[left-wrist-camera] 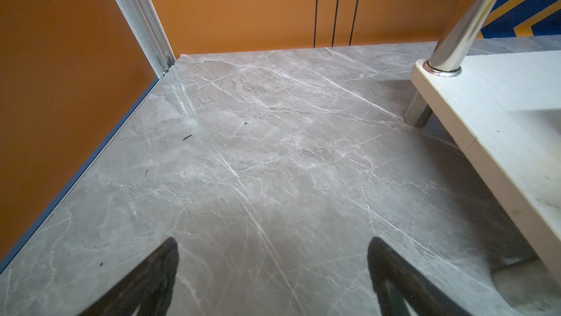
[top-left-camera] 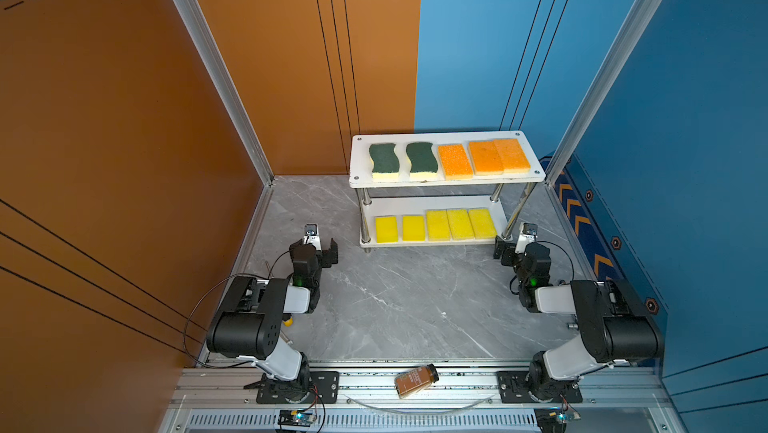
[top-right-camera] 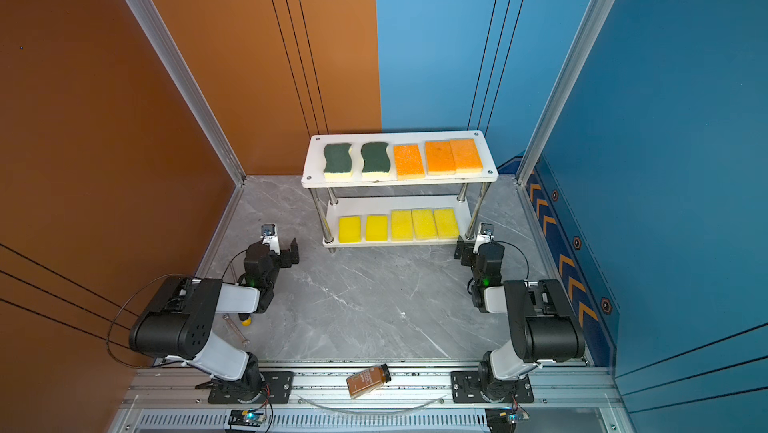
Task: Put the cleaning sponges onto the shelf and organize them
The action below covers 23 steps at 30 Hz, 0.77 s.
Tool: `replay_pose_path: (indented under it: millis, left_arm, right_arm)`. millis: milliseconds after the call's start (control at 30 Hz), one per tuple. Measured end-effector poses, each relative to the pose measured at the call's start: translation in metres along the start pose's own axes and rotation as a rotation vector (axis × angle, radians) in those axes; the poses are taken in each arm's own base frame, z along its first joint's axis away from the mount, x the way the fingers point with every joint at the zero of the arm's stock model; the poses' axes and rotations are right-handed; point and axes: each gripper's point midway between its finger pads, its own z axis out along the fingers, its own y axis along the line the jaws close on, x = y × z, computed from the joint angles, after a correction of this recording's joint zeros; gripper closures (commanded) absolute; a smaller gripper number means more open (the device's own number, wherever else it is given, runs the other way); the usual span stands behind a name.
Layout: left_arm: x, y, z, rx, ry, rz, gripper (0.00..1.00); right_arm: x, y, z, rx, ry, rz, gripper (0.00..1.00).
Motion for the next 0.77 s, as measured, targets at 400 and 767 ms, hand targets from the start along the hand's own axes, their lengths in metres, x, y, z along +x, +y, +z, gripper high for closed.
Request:
replay_pose_path:
  millis: [400,767]
  left_arm:
    - [0.0000,0.0000,0.0000,0.000,0.000,0.000,0.02]
    - [0.0038,0.0049,0.0005,-0.012,0.016,-0.002,0.02]
  right_arm:
    - [0.0000,0.0000,0.0000,0.000,0.000,0.000,0.00]
    - [0.0000,-0.0001,0.0000,0.000,0.000,0.000,0.00]
